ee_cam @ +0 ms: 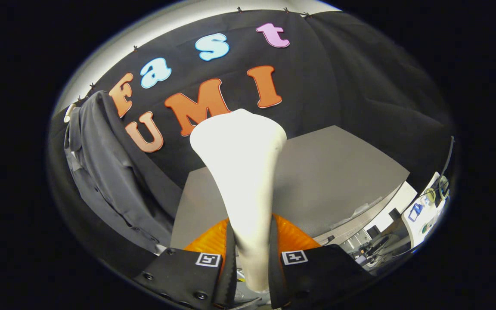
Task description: Iron the clothes twice with a garment steamer, once on the left side and once on the right side.
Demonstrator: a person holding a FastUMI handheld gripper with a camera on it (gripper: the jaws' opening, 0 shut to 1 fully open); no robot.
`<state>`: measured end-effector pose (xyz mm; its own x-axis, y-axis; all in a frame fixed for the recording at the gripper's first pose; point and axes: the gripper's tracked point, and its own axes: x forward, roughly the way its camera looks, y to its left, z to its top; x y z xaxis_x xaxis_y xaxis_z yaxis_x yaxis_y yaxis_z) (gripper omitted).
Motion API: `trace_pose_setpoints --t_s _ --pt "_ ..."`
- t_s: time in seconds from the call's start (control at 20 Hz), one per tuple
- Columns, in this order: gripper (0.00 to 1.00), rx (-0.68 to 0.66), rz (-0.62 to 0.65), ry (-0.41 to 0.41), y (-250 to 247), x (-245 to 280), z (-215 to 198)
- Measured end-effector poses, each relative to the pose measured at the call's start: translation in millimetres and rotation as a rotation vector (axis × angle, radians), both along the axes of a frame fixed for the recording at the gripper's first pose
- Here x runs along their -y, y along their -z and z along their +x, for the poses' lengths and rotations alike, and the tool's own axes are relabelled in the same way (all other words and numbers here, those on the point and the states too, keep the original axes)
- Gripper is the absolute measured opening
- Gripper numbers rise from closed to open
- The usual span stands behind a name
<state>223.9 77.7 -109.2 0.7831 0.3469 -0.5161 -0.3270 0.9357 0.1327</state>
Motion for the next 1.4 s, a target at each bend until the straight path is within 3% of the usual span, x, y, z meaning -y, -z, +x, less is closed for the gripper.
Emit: trace_pose_setpoints --t_s 0.4,1.4 --pt "0.38 0.134 -0.018 -0.095 -54 -47 -63" --pt "0.38 0.175 -0.093 -0.044 -67 -242 -157"
